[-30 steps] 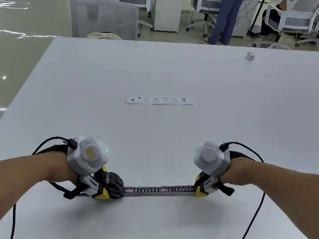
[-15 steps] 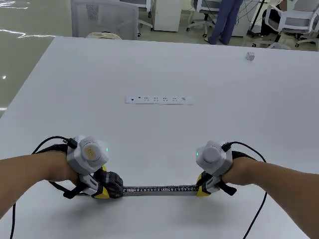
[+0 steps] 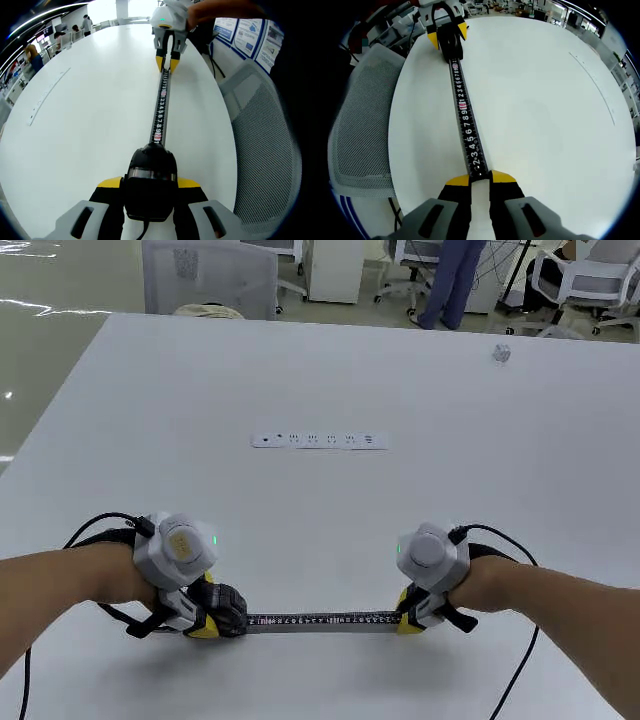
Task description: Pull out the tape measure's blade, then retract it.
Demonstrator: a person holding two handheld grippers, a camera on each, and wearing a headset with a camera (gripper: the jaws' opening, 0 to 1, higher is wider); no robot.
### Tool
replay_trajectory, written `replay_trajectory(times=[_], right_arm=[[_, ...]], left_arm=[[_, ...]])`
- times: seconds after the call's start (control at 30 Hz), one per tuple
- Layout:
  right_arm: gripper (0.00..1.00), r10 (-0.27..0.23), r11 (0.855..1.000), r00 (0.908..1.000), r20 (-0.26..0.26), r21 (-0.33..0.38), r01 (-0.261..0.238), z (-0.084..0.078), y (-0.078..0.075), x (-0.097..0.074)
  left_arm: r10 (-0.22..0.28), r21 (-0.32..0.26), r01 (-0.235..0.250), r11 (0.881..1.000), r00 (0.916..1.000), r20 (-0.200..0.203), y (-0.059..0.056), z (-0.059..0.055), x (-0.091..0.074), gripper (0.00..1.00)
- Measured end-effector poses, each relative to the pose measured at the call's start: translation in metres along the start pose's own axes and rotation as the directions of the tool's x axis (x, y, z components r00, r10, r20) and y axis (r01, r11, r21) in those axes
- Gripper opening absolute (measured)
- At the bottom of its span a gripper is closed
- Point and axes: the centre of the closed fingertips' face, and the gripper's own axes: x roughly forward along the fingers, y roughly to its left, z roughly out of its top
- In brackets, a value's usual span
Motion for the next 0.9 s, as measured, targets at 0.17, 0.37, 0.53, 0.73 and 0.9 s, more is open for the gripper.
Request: replay_trajectory(times=[0.17, 0.37, 0.53, 0.73, 0.9], right_arm=[[0.11, -0.002, 1.000, 1.0000, 0.002, -0.002, 0.002, -0.0013, -0.0002, -0.0007], [0.11, -0.002, 1.000, 1.0000, 0.003, -0.002, 0.002, -0.0017, -0.0003, -0.0005], [0.12, -0.002, 1.000, 1.0000, -0.001, -0.003, 0.002, -0.0010, 0.0004, -0.0008], [0.13, -0.008, 0.999, 0.9998, -0.017, -0.037, 0.007, -0.0002, 0.0020, -0.0004], [0.14, -0.014, 0.999, 0.9995, 0.029, -0.040, 0.015, -0.0008, 0.0030, -0.0007]], left_arm=[[0.000, 0.000, 0.000, 1.000, 1.0000, -0.001, 0.0001, -0.0002, 0.0000, 0.34], [0.001, -0.001, -0.001, 1.000, 1.0000, -0.002, -0.0002, -0.0001, -0.0003, 0.34], [0.003, -0.002, -0.003, 1.000, 1.0000, -0.002, -0.0004, 0.0000, -0.0007, 0.34], [0.006, 0.004, -0.006, 1.000, 1.0000, 0.003, -0.0014, 0.0006, -0.0010, 0.34], [0.007, 0.008, -0.008, 1.000, 1.0000, 0.006, -0.0013, 0.0008, -0.0007, 0.34]])
